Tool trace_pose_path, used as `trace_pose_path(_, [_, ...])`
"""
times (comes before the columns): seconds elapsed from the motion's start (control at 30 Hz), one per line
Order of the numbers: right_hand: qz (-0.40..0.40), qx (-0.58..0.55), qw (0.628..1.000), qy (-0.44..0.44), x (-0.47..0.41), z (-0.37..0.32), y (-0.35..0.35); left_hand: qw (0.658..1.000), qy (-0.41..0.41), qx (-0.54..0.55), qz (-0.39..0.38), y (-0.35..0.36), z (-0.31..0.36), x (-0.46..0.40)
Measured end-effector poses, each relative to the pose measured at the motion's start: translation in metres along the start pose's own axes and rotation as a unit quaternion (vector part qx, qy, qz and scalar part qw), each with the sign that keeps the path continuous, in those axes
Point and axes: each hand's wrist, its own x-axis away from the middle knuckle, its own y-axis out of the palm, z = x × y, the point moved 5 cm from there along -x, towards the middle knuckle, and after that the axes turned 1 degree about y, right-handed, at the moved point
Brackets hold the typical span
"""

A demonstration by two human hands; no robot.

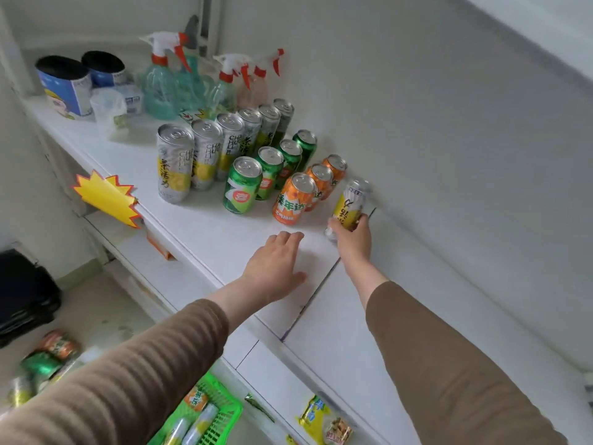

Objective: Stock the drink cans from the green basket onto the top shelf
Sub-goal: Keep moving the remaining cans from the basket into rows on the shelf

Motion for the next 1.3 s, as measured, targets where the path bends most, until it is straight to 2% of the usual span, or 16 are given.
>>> trace_pose_path(0.13, [-0.005, 0.108, 0.994, -0.008, -0.034, 0.003, -0.039, 1.000, -0.012, -0.010, 0.019, 0.005, 0.007, -0.008])
trace_pose_path(0.23, [-0.029, 0.224, 0.973, -0.051, -0.060, -0.011, -0.061, 0.999, -0.018, -0.013, 0.025, 0.011, 0.010, -0.015])
trace_pose_path(0.47, [-0.074, 0.261, 0.948, -0.164, -0.093, -0.070, -0.062, 0.999, -0.023, -0.015, 0.020, 0.024, 0.020, -0.032])
trace_pose_path(0.6, [-0.113, 0.235, 0.954, -0.148, -0.110, -0.078, -0.050, 0.999, -0.022, -0.021, 0.025, 0.024, 0.020, -0.040])
trace_pose_path(0.77, [-0.097, 0.047, 0.992, -0.060, -0.108, -0.052, -0.031, 0.999, -0.020, -0.024, 0.026, 0.027, 0.016, -0.049])
trace_pose_path(0.93, [-0.077, -0.052, 0.996, -0.005, -0.091, -0.002, -0.002, 0.999, -0.015, -0.025, 0.027, 0.029, 0.016, -0.053])
trace_pose_path(1.07, [-0.062, -0.063, 0.996, 0.003, -0.090, 0.010, 0.011, 0.999, -0.017, -0.034, 0.021, 0.031, 0.015, -0.056])
trace_pose_path(1.3, [-0.028, 0.017, 0.999, -0.003, -0.104, 0.010, 0.006, 0.999, -0.019, -0.038, 0.025, 0.029, 0.013, -0.054])
